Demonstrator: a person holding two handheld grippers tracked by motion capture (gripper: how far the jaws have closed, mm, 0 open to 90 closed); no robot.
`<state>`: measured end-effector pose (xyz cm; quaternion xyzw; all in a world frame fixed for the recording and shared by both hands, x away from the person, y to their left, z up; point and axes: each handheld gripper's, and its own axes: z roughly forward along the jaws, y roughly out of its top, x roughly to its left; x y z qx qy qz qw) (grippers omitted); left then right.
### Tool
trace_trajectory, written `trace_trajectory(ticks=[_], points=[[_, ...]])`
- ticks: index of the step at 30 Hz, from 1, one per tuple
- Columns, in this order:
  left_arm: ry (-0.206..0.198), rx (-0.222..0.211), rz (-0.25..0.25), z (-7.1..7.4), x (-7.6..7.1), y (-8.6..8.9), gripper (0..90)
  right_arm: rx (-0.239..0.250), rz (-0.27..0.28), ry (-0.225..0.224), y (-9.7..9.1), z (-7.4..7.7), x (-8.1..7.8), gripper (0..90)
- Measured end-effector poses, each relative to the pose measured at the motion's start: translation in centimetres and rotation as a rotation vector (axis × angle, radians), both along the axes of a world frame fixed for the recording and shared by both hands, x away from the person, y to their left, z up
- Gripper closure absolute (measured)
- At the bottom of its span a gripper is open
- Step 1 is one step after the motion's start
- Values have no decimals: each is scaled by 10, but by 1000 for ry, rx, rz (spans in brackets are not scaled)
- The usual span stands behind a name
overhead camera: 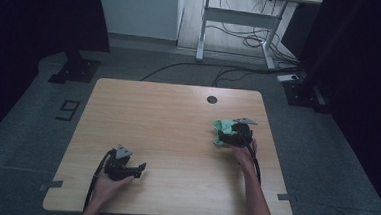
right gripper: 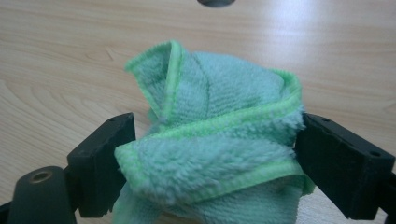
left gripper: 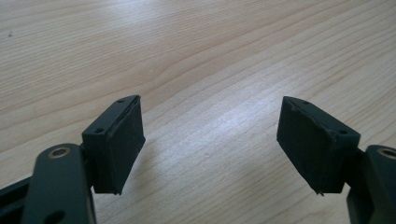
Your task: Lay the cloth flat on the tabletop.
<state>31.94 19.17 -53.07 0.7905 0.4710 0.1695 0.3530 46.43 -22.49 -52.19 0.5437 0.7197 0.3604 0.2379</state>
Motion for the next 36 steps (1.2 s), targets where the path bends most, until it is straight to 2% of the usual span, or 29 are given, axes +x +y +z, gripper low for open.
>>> trace_trajectory(ticks=[3, 6, 9, 12, 14, 18, 19, 20, 24, 26, 27, 28, 35, 36], points=[[1, 0, 0, 0, 0, 0, 230, -5, -1, 20, -1, -5, 3, 145], [9, 11, -7, -2, 0, -1, 230, 13, 5, 49, -2, -15, 8, 159], [12, 14, -10, -2, 0, -1, 230, 19, 13, 54, -2, -17, 9, 180], [16, 20, -15, -2, 0, -1, 230, 9, 23, 70, -1, -27, 11, 245], [16, 22, -19, -3, 0, -2, 230, 19, 1, 66, -1, -27, 10, 303], [22, 30, -22, -3, -1, -3, 228, 20, 9, 62, 0, -26, 8, 440], [22, 30, -22, -3, -1, -3, 229, 20, 9, 62, 0, -26, 8, 440], [23, 30, -24, -4, -1, -4, 228, 39, 17, 61, -2, -26, 6, 511], [22, 30, -25, -3, -1, -4, 228, 69, 27, 72, -6, -25, 6, 574], [21, 31, -24, -3, -1, -3, 228, 106, 32, 70, -11, -26, 5, 618], [21, 31, -24, -3, -1, -3, 228, 106, 32, 70, -11, -26, 5, 618], [23, 31, -20, -4, 0, -2, 229, 130, 36, 68, -14, -25, 4, 644], [26, 34, -16, -4, 1, -1, 228, 161, 60, 41, -21, -19, -3, 674], [27, 34, -15, -4, 0, -1, 228, 181, 68, 30, -24, -15, -7, 676]])
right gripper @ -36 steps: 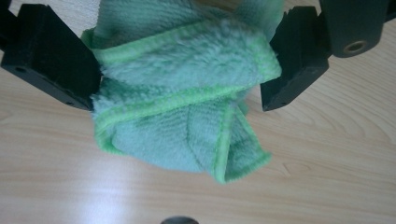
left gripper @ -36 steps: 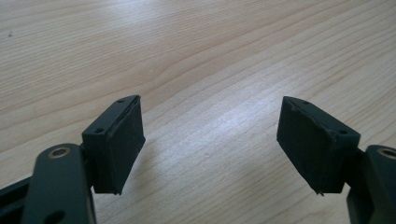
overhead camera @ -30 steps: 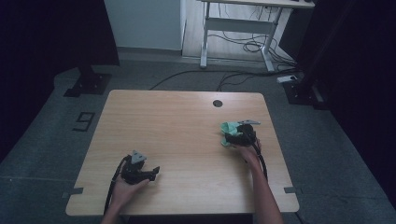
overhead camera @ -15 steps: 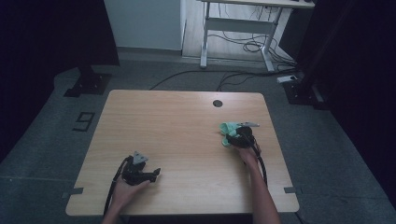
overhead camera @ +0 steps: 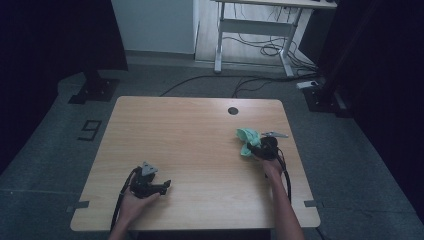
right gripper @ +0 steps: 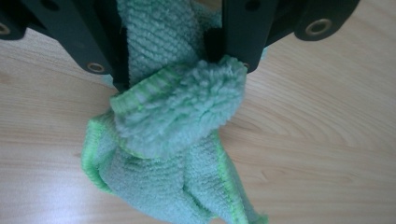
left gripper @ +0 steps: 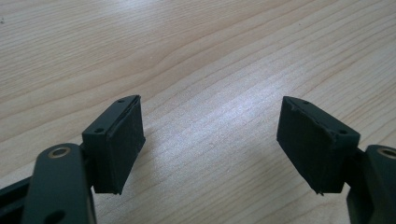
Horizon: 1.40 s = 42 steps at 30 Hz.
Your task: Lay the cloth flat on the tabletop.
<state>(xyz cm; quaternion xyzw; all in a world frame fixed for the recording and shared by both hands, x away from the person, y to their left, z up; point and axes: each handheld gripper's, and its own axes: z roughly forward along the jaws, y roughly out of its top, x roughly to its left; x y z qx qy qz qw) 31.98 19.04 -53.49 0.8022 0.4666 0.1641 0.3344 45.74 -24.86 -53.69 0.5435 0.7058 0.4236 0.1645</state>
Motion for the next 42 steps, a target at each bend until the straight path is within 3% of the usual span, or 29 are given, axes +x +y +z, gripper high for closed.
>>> trace_trajectory(ticks=[1, 2, 8, 19, 31, 35, 42], points=[[0, 0, 0, 0, 0, 0, 228, 0, 0, 0, 0, 0, 0, 676], [-2, -2, -1, 0, -1, 0, 228, 32, 10, -10, -3, 4, -4, 677], [-5, -4, 12, 1, 0, 3, 226, 68, 53, -57, -4, 20, -17, 677], [-7, -12, 21, 2, 0, 6, 228, 85, 131, -131, 5, 41, -40, 677], [-3, -15, 28, 2, 1, 7, 231, 107, 193, -179, 20, 44, -70, 676], [-2, -14, 27, 2, 1, 7, 231, 110, 204, -183, 27, 42, -76, 677], [2, -12, 29, 2, 1, 8, 232, 112, 272, -181, 48, 37, -88, 676]])
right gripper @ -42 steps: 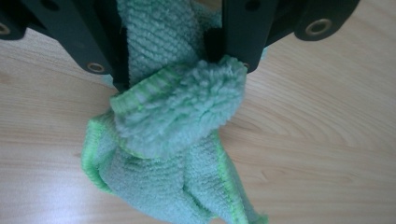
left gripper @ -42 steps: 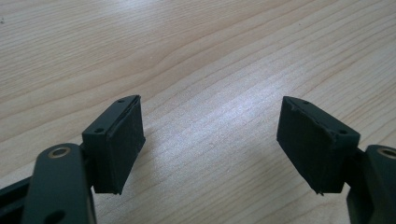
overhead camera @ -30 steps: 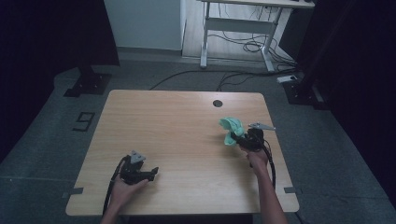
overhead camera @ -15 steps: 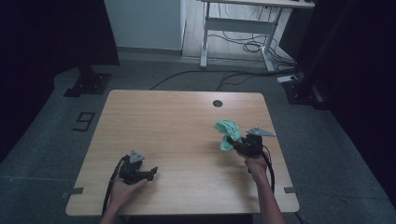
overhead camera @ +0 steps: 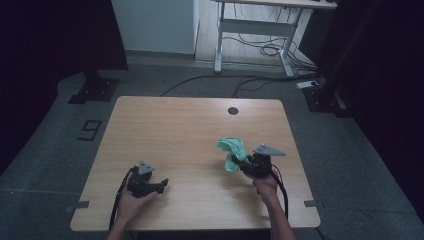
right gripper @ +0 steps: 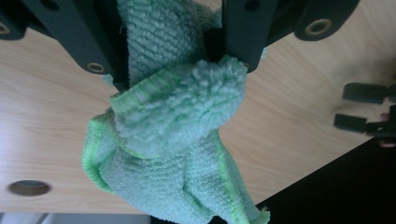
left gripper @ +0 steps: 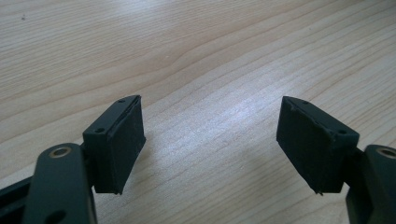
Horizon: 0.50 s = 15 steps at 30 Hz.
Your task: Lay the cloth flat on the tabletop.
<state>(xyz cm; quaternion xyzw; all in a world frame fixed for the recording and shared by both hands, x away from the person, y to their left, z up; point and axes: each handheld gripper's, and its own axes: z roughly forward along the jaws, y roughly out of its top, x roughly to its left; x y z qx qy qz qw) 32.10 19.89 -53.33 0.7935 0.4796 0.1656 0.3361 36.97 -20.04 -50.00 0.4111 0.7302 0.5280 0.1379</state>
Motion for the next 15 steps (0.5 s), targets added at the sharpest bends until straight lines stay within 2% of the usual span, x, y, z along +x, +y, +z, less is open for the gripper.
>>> trace_trajectory(ticks=[2, 5, 12, 15], points=[[1, 1, -1, 0, 0, 0, 232, -22, 32, 2, 12, -3, -3, 675], [-1, 0, -3, 0, 0, 0, 233, -22, 49, 4, 18, -4, -5, 675], [-2, 1, 0, 0, -1, 1, 234, -55, 136, 16, 52, -14, -15, 670], [-1, 3, -2, 0, -1, 0, 234, -62, 156, 23, 60, -17, -17, 668]])
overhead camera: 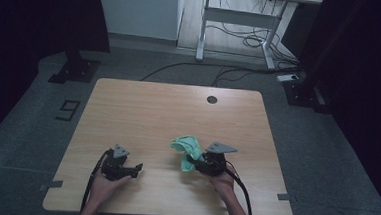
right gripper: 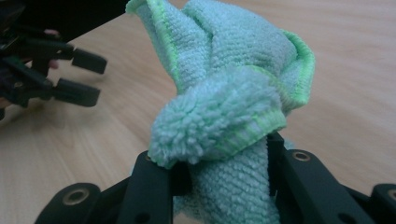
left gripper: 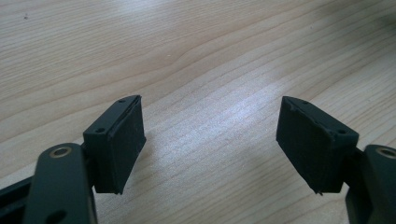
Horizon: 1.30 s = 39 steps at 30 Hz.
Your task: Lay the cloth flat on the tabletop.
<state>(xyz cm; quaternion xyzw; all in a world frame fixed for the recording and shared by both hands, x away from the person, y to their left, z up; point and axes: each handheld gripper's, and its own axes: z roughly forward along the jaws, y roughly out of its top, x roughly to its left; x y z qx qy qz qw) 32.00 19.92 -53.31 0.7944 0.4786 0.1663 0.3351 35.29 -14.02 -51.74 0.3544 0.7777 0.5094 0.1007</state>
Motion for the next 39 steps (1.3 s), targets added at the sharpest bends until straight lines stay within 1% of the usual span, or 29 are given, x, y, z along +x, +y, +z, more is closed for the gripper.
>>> trace_trajectory(ticks=[1, 2, 6, 7, 9, 10, 12, 13, 14, 15, 17, 18, 19, 20, 23, 25, 27, 28, 30, 33, 34, 35, 36, 38, 39], points=[[0, 1, -3, 0, 0, 0, 234, -3, 17, 14, 7, -4, -1, 666], [0, 1, -3, 0, 0, 0, 234, -6, 25, 19, 11, -6, -2, 665], [0, 2, -4, 0, 0, -1, 234, -17, 43, 29, 21, -12, -3, 657], [1, 4, -5, -1, 0, -2, 234, -26, 54, 40, 27, -16, -3, 646], [1, 5, -7, -1, 0, -2, 234, -48, 59, 44, 33, -21, -3, 617], [1, 5, -7, -1, 0, -3, 234, -63, 54, 42, 35, -23, -3, 579], [-1, 5, -9, -1, 0, -3, 235, -85, 55, 47, 39, -27, -2, 456], [-1, 5, -9, -1, 0, -3, 235, -85, 55, 47, 39, -27, -2, 456], [-1, 4, -9, -1, 0, -3, 235, -95, 50, 39, 40, -28, -4, 339], [-3, 1, -8, 0, -1, -2, 235, -95, 44, 27, 40, -27, -5, 293], [-5, -2, -8, 0, -1, -2, 236, -78, 29, -10, 39, -23, -9, 206], [-5, -2, -8, 0, -1, -2, 237, -78, 29, -10, 39, -23, -9, 206], [-6, -4, -9, 0, -1, -2, 237, -67, 31, -20, 35, -16, -12, 166], [-7, -6, -9, 1, -1, -2, 237, -62, 31, -27, 33, -13, -13, 160], [-11, -9, -10, 1, -2, -3, 246, -49, 25, -28, 26, -6, -17, 130], [-16, -12, -11, 2, -2, -3, 249, -48, 5, -27, 21, -3, -20, 99], [-21, -16, -9, 3, -3, -4, 252, -48, -1, -22, 16, -2, -22, 96], [-23, -20, -9, 4, -4, -4, 255, -48, -9, -26, 14, -1, -23, 97], [-25, -23, -9, 4, -4, -4, 258, -47, -7, -29, 7, 1, -26, 111], [-34, -31, -17, 8, -5, -7, 269, -36, -9, -49, -1, 6, -31, 146], [-38, -33, -22, 9, -5, -9, 269, -36, -9, -49, -1, 6, -31, 146], [-41, -29, -27, 10, -6, -11, 285, -29, -9, -63, -5, 10, -33, 196], [-44, -27, -30, 11, -6, -13, 285, -29, -9, -63, -5, 10, -33, 196], [-50, -24, -34, 11, -6, -17, 293, -24, 0, -75, -7, 13, -35, 252], [-55, -18, -37, 12, -7, -21, 295, -32, 11, -83, -6, 13, -36, 299]])
